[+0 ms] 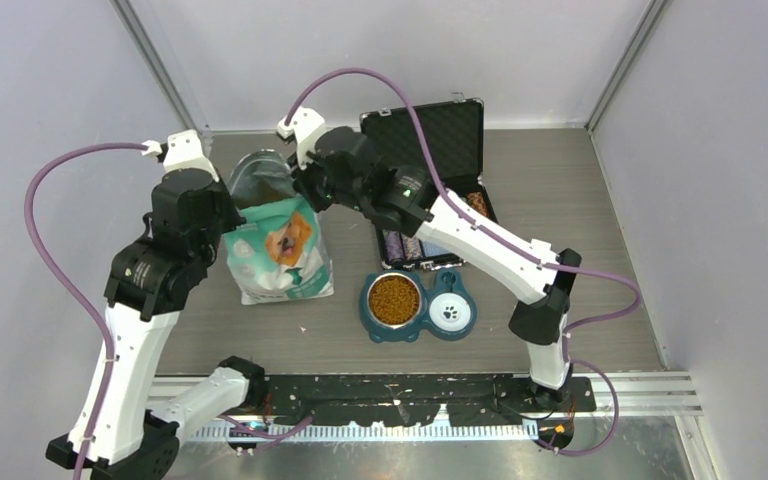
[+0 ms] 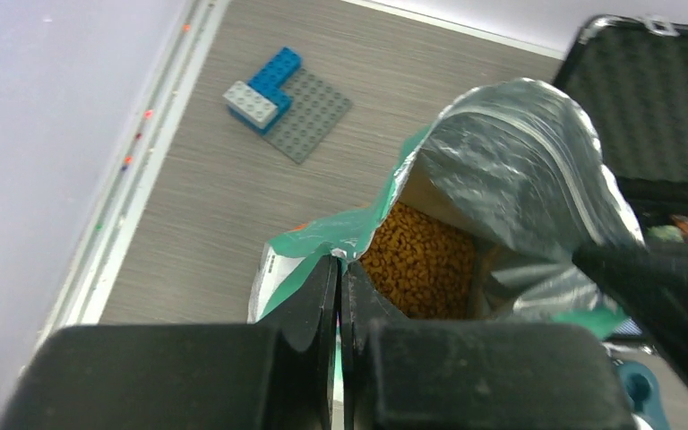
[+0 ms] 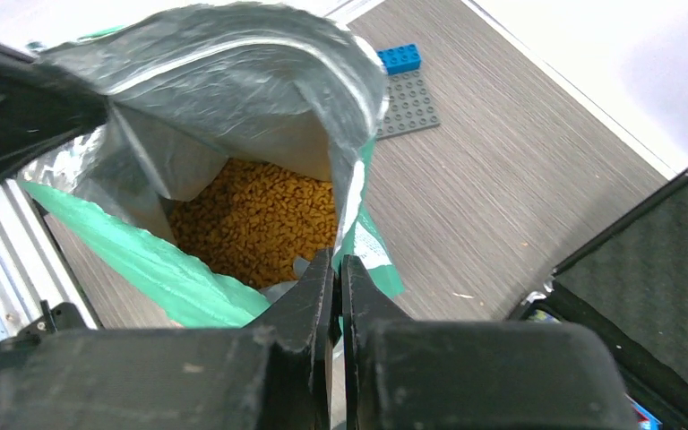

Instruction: Serve the pet food

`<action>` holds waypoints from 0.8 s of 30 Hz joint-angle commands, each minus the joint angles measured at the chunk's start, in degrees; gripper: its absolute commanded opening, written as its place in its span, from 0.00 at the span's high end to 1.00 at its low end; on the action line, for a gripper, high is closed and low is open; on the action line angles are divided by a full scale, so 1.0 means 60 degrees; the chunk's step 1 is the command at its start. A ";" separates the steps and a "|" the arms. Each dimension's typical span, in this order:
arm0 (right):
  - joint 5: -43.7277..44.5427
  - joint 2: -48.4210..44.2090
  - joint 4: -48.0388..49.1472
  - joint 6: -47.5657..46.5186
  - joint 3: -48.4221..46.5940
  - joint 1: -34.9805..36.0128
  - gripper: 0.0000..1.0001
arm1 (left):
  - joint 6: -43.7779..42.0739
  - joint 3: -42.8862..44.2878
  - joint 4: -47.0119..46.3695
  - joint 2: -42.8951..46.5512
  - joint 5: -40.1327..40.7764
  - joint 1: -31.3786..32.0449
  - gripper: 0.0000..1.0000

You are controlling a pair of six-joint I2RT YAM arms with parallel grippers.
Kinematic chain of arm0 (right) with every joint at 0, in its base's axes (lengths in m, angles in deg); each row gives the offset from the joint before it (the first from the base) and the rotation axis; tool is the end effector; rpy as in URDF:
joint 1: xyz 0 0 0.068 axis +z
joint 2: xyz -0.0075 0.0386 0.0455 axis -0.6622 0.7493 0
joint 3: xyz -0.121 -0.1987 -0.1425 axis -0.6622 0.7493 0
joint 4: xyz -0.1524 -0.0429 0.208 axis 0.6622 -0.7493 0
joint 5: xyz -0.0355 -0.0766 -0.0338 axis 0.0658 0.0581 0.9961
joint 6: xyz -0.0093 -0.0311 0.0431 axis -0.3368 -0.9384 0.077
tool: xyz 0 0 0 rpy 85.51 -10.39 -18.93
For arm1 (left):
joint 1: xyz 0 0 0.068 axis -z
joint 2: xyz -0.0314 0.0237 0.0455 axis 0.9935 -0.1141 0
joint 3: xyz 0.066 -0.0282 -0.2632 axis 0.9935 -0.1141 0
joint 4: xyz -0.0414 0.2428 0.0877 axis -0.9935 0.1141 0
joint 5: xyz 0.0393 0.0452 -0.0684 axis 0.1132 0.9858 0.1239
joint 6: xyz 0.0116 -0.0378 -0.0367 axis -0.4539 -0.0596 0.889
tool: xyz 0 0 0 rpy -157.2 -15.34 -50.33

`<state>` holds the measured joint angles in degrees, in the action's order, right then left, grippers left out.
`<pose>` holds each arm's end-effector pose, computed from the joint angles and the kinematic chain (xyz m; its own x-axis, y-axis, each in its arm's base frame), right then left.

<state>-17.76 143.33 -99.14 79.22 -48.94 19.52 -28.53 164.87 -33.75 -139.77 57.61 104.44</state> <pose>0.2168 0.3769 0.4520 -0.1821 -0.2555 -0.9495 -0.7654 0.6430 -0.0262 0.1355 -0.0321 0.4649 -0.2994 -0.2352 -0.9247 -0.2709 0.9502 -0.1539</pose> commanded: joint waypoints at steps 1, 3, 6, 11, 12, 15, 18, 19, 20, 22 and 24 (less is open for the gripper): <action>0.1271 -0.1640 0.0016 -0.1217 -0.0312 -0.1505 0.95 | -0.0532 0.0583 -0.1711 0.1148 0.0254 -0.0174 1.00; 0.1140 -0.1661 -0.0011 -0.1380 -0.0416 -0.1652 0.95 | -0.0470 0.0488 -0.1805 0.1188 -0.0109 -0.0174 1.00; 0.0405 -0.1685 -0.0079 -0.1539 -0.0339 -0.1833 0.95 | -0.0514 0.0181 -0.1891 0.1206 -0.0417 -0.0174 1.00; -0.1102 -0.1938 0.0089 -0.1511 0.0941 -0.1902 0.95 | -0.1237 -0.0429 -0.2422 0.1221 -0.1429 -0.0174 0.82; -0.1192 -0.1996 0.0167 -0.1511 0.1082 -0.1903 0.95 | -0.1567 -0.0415 -0.2482 0.1178 -0.1760 -0.0174 0.66; -0.1348 -0.2268 0.0269 -0.1514 0.1434 -0.1904 0.95 | -0.3157 -0.0517 -0.2728 0.1161 -0.3813 -0.0174 0.12; -0.1491 -0.2555 0.0400 -0.1534 0.1682 -0.1915 0.95 | -0.5083 -0.1161 -0.3260 0.1427 -0.5581 -0.0188 0.01; -0.1561 -0.2597 0.0402 -0.1547 0.1723 -0.1917 0.95 | -0.5600 -0.1418 -0.3334 0.1521 -0.5950 -0.0212 0.01; -0.1575 -0.2658 0.0405 -0.1564 0.1791 -0.1925 0.95 | -0.6181 -0.1648 -0.3419 0.1629 -0.6486 -0.0248 0.01; -0.1663 -0.2701 0.0381 -0.1648 0.1852 -0.1939 0.95 | -0.7343 -0.2260 -0.3703 0.1898 -0.7325 -0.0322 0.01; -0.1880 -0.2711 0.0342 -0.1725 0.1882 -0.1992 0.95 | -0.8055 -0.2641 -0.3907 0.2042 -0.7781 -0.0432 0.01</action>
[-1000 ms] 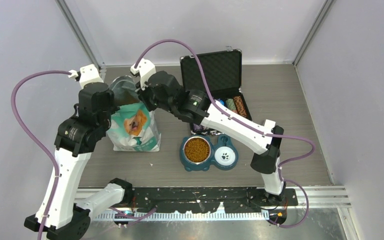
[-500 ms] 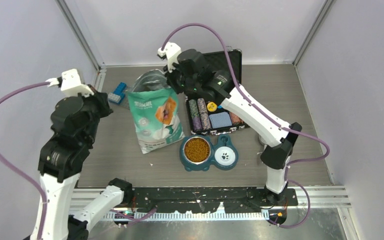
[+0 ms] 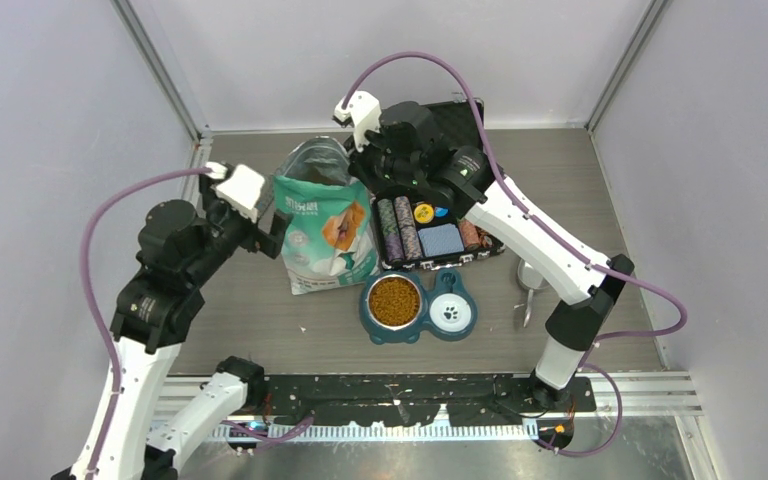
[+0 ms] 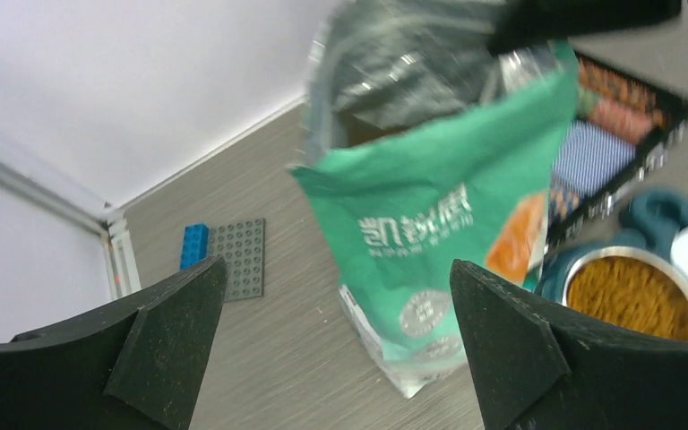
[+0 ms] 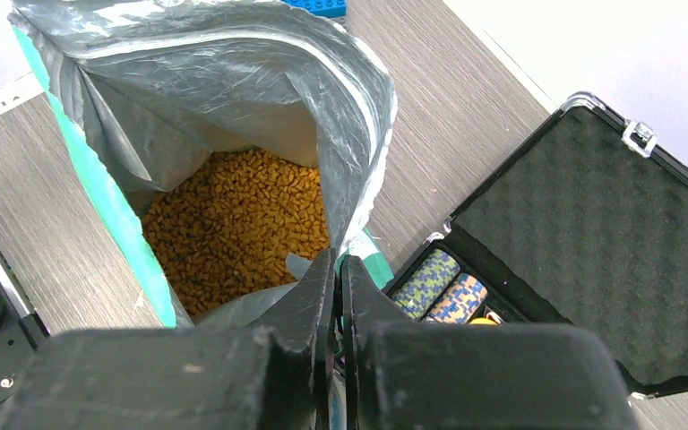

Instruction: Serve the pet food

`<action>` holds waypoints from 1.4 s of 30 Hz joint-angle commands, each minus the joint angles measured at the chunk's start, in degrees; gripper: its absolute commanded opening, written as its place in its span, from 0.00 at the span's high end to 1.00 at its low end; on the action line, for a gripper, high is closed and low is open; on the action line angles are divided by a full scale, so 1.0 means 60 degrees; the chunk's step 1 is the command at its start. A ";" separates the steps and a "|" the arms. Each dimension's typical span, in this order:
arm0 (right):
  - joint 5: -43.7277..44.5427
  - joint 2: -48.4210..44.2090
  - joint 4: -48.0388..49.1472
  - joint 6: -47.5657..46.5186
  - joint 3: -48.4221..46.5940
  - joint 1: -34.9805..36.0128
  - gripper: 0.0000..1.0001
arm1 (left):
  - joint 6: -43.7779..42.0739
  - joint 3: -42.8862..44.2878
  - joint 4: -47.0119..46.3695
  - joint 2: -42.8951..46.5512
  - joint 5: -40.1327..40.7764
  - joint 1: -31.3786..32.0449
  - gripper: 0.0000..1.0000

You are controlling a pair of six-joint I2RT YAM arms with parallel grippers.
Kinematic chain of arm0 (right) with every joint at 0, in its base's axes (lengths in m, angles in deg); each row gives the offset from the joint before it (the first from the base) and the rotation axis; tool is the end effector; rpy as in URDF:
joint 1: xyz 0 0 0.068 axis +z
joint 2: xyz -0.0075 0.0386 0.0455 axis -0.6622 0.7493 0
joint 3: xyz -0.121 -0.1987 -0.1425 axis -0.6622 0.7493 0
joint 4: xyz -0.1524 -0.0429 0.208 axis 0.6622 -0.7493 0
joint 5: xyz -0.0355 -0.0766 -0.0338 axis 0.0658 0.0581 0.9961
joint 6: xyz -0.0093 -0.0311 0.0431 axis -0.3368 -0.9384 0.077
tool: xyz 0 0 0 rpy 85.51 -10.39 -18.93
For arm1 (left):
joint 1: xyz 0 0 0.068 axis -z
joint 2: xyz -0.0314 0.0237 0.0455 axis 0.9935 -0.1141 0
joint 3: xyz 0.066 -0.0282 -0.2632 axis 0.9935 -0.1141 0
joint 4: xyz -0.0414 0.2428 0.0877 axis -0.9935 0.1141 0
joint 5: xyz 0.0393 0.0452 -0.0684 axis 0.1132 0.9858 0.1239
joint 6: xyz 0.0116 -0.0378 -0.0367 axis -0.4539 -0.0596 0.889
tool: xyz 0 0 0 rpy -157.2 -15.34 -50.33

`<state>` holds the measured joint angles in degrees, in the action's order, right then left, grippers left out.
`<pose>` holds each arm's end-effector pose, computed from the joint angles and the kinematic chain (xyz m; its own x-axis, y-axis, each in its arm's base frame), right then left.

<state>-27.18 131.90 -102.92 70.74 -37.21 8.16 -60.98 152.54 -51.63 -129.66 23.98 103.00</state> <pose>0.2485 0.2908 0.4569 -0.1645 -0.3660 -0.9160 -0.7690 0.6291 -0.1132 0.1151 -0.0424 0.4541 -0.0705 0.2087 -0.9754 0.3914 0.9052 0.1654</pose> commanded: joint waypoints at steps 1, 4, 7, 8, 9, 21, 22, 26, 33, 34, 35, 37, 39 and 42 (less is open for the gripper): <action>-0.0450 -0.0807 0.0951 -0.0332 -0.0082 -0.0127 0.95 | -0.2975 -0.0679 -0.0915 0.0350 -0.2517 -0.0356 0.01; -0.0781 -0.0705 0.0878 -0.0397 -0.0218 -0.0153 0.95 | -0.3564 -0.0690 -0.0693 -0.0005 -0.4187 -0.1156 0.01; -0.0926 -0.0609 0.0734 -0.0473 -0.0393 -0.0156 0.95 | -0.3583 -0.0448 -0.0517 -0.0633 -0.5210 -0.2036 0.01; -0.1044 -0.0593 0.0723 -0.0500 -0.0399 -0.0156 0.95 | -0.3591 -0.0420 -0.0580 -0.0786 -0.5576 -0.2344 0.01; -0.1117 -0.0591 0.0685 -0.0550 -0.0398 -0.0156 0.95 | -0.3685 -0.0423 -0.0635 -0.0913 -0.6046 -0.2611 0.01; -0.2080 -0.0409 0.0390 -0.0577 -0.0624 -0.0156 0.95 | -0.5226 0.1028 0.0604 -0.2761 -0.8088 -0.3024 0.01; -0.2075 -0.0403 0.0368 -0.0584 -0.0627 -0.0156 0.95 | -0.5193 0.1103 0.0602 -0.2846 -0.8122 -0.3024 0.02; -0.1818 -0.0348 0.0315 -0.0586 -0.0667 -0.0148 0.95 | -0.5565 0.1223 0.1017 -0.2960 -0.8474 -0.3024 0.23; -0.0558 -0.0435 0.0389 -0.0135 -0.0884 -0.0226 0.93 | -0.5825 0.0822 0.1082 -0.2663 -0.8285 -0.3024 1.00; -0.0494 -0.0476 0.0429 -0.0082 -0.0903 -0.0250 0.88 | -0.5724 0.0777 0.0973 -0.2633 -0.8229 -0.3024 1.00; -0.0484 -0.0503 0.0438 -0.0032 -0.0906 -0.0285 0.85 | -0.5589 0.0741 0.0842 -0.2614 -0.8152 -0.3024 1.00; -0.0452 -0.0616 0.0459 -0.0037 -0.0870 -0.0324 0.75 | -0.5307 0.0739 0.0634 -0.2551 -0.7969 -0.3024 1.00; -0.0463 -0.0813 0.0495 -0.0140 -0.0734 -0.0362 0.66 | -0.5145 0.0677 0.0491 -0.2461 -0.7854 -0.3024 1.00; -0.0677 -0.1295 0.0714 -0.0470 -0.0244 -0.0490 0.42 | -0.5138 0.0507 0.0407 -0.2198 -0.7720 -0.3024 1.00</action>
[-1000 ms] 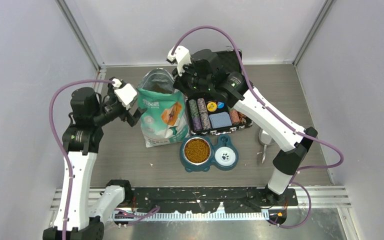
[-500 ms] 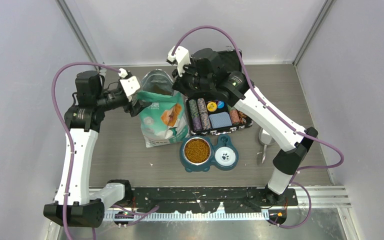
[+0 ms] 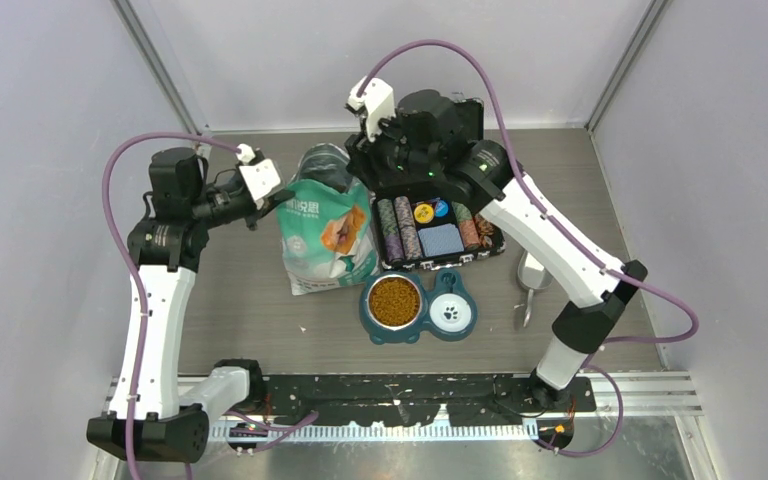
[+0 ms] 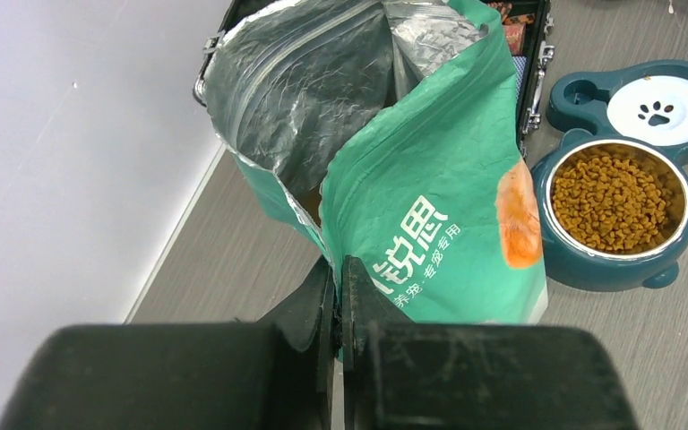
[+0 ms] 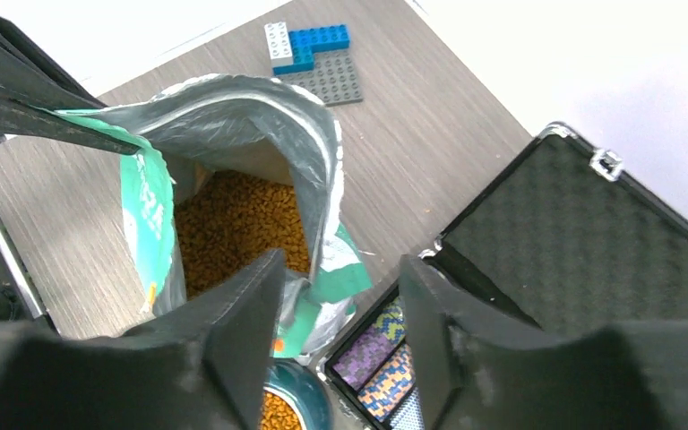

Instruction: Serve the pet food

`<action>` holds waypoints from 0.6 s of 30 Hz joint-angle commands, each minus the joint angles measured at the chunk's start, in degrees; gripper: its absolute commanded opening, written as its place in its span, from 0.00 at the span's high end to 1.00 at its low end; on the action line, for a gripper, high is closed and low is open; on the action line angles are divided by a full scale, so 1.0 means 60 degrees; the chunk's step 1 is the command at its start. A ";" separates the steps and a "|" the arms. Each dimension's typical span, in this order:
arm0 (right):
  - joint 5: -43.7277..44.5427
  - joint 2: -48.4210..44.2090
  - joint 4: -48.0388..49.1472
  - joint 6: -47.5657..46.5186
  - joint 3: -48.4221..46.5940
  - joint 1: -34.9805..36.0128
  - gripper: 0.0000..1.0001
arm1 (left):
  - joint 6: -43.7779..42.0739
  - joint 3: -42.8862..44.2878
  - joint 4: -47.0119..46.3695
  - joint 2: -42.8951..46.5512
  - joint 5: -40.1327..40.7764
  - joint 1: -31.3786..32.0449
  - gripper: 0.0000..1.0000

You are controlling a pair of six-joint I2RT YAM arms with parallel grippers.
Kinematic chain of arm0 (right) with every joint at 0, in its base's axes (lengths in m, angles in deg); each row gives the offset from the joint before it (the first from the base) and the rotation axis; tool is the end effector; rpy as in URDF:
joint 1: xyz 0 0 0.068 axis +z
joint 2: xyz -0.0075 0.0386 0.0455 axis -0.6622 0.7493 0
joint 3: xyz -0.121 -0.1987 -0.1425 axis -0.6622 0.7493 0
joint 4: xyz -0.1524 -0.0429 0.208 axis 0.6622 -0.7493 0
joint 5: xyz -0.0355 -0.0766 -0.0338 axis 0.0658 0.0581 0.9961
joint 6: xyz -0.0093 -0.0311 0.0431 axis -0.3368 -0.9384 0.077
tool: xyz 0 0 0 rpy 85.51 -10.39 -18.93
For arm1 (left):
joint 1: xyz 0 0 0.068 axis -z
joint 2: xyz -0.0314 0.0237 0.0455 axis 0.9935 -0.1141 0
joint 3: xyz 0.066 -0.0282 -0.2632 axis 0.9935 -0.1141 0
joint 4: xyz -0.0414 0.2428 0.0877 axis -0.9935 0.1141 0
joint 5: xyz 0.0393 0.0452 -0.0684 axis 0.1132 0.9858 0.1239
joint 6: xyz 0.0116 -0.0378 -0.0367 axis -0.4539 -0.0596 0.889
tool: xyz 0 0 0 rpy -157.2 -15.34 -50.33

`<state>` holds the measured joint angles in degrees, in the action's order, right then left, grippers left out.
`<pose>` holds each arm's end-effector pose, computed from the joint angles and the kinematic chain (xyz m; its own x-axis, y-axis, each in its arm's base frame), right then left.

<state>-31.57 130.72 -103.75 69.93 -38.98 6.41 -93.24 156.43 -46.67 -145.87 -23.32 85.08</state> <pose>0.2481 0.2770 0.4726 -0.1362 -0.3379 -0.9313 -0.7958 0.5973 -0.1003 0.1923 -0.0326 0.4304 0.1539 0.4307 -0.8893 0.8133 0.4559 0.3615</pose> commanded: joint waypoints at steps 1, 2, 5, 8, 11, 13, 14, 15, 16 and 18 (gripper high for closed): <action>-0.0136 -0.1370 0.0938 -0.0609 0.0202 -0.0251 0.32 | 0.0222 -0.0185 -0.0427 0.0572 0.0258 -0.0037 1.00; -0.0671 -0.1511 0.0996 -0.0765 0.0502 -0.0426 0.29 | 0.0171 -0.0202 -0.0373 0.0642 0.0317 -0.0044 1.00; -0.2886 -0.2134 0.0705 -0.1755 0.1053 -0.1021 0.20 | -0.0120 -0.0122 0.0029 0.0749 0.0204 -0.0052 1.00; -0.4607 -0.2492 -0.0042 -0.3221 0.1597 -0.1649 0.18 | -0.0291 0.0136 0.0550 0.0666 -0.0262 -0.0052 1.00; -0.5745 -0.2895 -0.0272 -0.5389 0.2506 -0.1721 0.15 | -0.0187 0.0359 0.0763 0.0537 -0.0583 -0.0052 1.00; -0.5920 -0.2841 -0.0256 -0.5816 0.2841 -0.1724 0.15 | -0.0169 0.0479 0.0898 0.0479 -0.0763 -0.0052 1.00; -0.5877 -0.2766 -0.0245 -0.5817 0.2875 -0.1728 0.15 | -0.0217 0.0535 0.1034 0.0462 -0.0789 -0.0052 1.00; -0.5735 -0.2600 -0.0153 -0.5764 0.2873 -0.1734 0.15 | -0.0300 0.0571 0.1163 0.0480 -0.0786 -0.0052 1.00; -0.5660 -0.2484 -0.0054 -0.5577 0.2873 -0.1727 0.15 | -0.0385 0.0563 0.1245 0.0504 -0.0771 -0.0052 1.00; -0.5686 -0.2114 0.0266 -0.5306 0.2797 -0.1718 0.14 | -0.0422 0.0499 0.1250 0.0548 -0.0739 -0.0052 1.00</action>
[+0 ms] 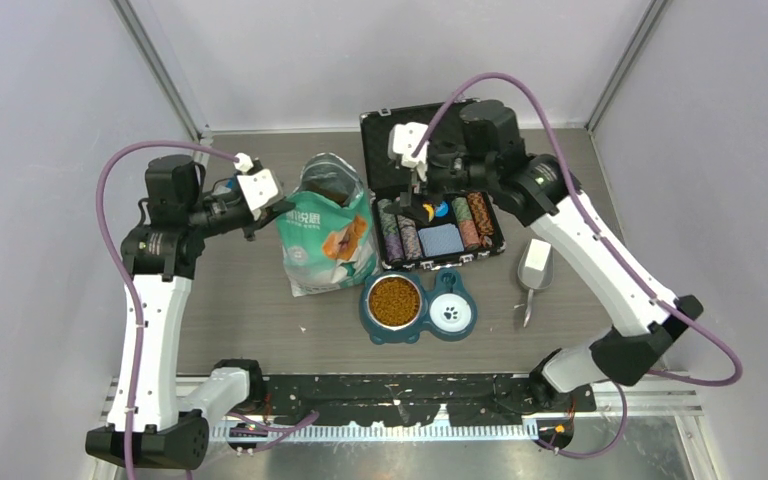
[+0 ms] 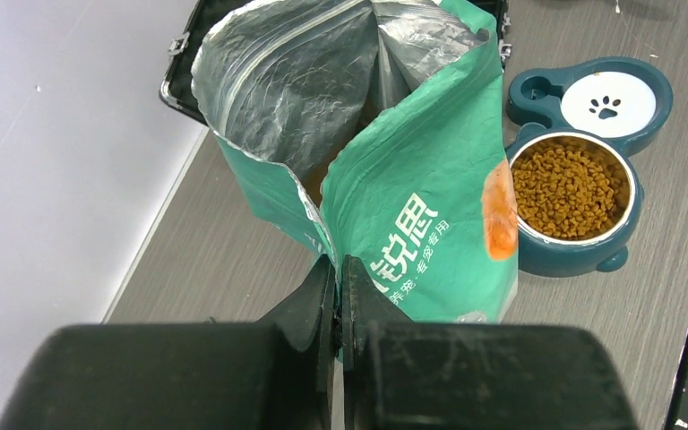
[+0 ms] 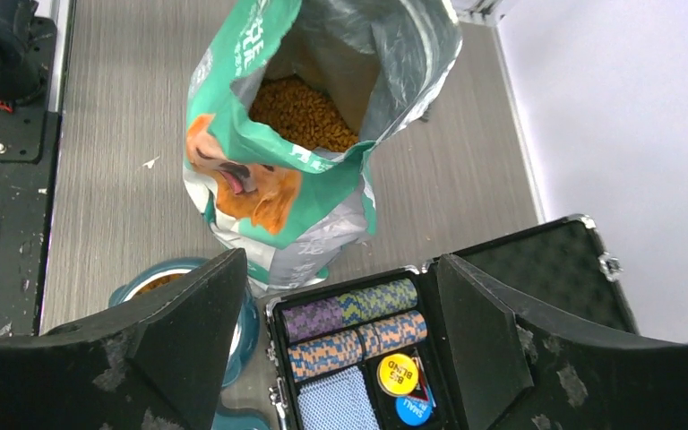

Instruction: Serve the pet food

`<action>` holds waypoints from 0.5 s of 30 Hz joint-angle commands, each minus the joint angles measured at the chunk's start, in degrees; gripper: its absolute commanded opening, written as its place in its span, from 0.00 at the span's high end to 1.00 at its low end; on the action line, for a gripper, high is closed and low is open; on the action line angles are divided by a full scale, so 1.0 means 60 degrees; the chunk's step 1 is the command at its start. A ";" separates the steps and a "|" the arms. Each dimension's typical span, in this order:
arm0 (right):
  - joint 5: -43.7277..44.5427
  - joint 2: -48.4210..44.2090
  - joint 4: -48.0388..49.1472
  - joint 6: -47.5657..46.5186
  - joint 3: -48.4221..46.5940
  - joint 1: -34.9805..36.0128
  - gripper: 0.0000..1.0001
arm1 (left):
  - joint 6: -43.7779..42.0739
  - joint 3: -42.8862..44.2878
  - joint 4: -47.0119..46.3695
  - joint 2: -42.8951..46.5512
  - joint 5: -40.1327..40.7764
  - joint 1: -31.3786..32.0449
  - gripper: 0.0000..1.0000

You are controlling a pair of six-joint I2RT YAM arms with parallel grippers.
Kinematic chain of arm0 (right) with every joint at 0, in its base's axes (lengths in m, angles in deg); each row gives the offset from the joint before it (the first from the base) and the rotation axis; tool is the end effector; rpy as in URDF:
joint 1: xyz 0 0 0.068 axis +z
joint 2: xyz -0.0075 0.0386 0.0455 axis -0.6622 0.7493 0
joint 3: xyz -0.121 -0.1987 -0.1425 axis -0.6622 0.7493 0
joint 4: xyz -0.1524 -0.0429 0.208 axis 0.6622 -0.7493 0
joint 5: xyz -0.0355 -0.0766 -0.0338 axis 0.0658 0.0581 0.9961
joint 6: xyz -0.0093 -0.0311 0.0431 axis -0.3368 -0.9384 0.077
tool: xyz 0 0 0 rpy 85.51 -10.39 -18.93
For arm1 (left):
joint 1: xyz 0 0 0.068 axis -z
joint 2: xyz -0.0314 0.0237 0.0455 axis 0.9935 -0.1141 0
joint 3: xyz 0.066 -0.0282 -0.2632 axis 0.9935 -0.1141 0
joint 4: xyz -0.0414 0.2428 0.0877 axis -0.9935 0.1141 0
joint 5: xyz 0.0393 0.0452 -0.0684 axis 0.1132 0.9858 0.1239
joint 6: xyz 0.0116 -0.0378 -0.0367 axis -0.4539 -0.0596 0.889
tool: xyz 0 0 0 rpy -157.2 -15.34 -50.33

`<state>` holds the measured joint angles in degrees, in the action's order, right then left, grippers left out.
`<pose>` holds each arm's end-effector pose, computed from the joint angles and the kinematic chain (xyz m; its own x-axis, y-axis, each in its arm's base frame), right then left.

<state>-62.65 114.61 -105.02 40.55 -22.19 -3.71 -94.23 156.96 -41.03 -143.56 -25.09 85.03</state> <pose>0.2191 0.1948 0.4689 0.3035 -0.3906 -0.8691 -0.9155 0.1331 -0.3796 0.1736 -0.0326 0.4317 0.1356 0.4232 -0.8958 0.8396 0.4309 0.3306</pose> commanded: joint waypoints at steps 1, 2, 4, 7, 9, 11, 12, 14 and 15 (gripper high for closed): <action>-0.0720 0.0856 0.0622 -0.0363 -0.0113 -0.0036 0.14 | -0.0290 0.0408 0.0369 0.0154 -0.0450 -0.0044 1.00; -0.0834 0.1125 0.0702 -0.0280 -0.0173 -0.0037 0.14 | -0.0297 0.0430 0.0420 0.0142 -0.0461 -0.0044 1.00; -0.1129 0.1488 0.1085 -0.0161 -0.0356 -0.0034 0.14 | -0.0379 0.0496 0.0608 0.0129 -0.0565 -0.0044 1.00; -0.1474 0.1833 0.1571 0.0109 -0.0530 -0.0030 0.14 | -0.0490 0.0536 0.0734 0.0100 -0.0690 -0.0044 1.00; -0.2110 0.2102 0.1672 0.0155 -0.0666 -0.0024 0.14 | -0.0479 0.0532 0.0704 0.0054 -0.0706 -0.0044 1.00; -0.2662 0.2330 0.1696 0.0162 -0.0756 -0.0003 0.14 | -0.0385 0.0587 0.0660 -0.0053 -0.0653 -0.0044 1.00; -0.2899 0.2456 0.1696 0.0157 -0.0796 0.0029 0.15 | -0.0377 0.0637 0.0700 -0.0114 -0.0641 -0.0044 1.00; -0.3123 0.2555 0.1624 0.0087 -0.0858 0.0098 0.15 | -0.0401 0.0724 0.0813 -0.0213 -0.0649 -0.0044 1.00; -0.3148 0.2560 0.1628 0.0074 -0.0853 0.0118 0.15 | -0.0452 0.0753 0.0899 -0.0253 -0.0638 -0.0044 1.00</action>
<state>-75.09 130.33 -98.46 40.90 -23.87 -3.71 -96.48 158.62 -37.67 -144.47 -26.64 84.94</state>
